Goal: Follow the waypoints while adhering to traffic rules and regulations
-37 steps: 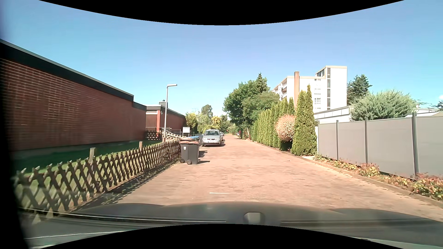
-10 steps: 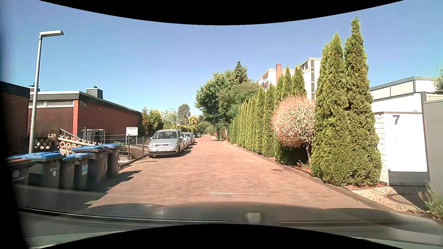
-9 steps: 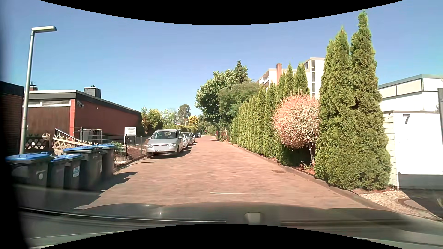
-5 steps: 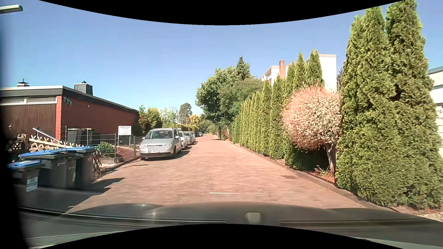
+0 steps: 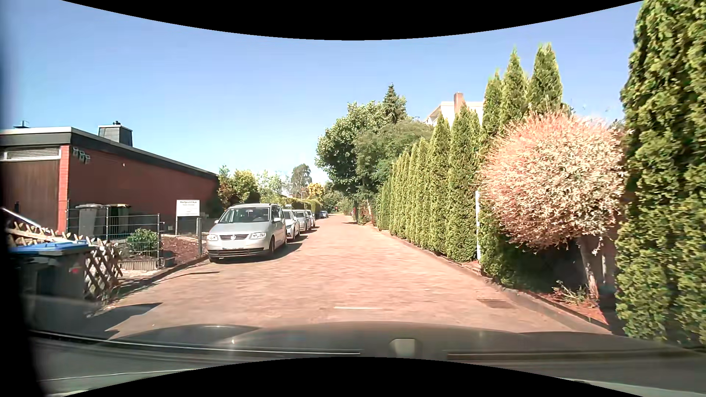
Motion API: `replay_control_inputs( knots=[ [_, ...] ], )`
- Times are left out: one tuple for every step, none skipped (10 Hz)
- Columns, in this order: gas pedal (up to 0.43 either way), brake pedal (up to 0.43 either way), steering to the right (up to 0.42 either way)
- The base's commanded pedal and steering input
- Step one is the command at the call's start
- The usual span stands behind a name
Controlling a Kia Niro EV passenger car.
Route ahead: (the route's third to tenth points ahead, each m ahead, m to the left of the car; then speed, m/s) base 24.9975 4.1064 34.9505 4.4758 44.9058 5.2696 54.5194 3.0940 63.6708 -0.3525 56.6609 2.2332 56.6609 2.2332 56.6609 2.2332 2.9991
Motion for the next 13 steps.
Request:
replay_control_inputs(
  knots=[
    [0.067, 0.006, -0.060],
    [0.067, 0.006, -0.061],
    [0.067, 0.006, -0.061],
    [0.067, 0.006, -0.056],
    [0.067, 0.006, -0.044],
    [0.067, 0.006, -0.031],
    [0.067, 0.006, -0.023],
    [0.067, 0.006, -0.018],
    [0.067, 0.006, -0.014],
    [0.067, 0.006, -0.012],
    [0.067, 0.006, -0.011],
    [0.067, 0.006, -0.011],
    [0.067, 0.006, -0.009]
  ],
)
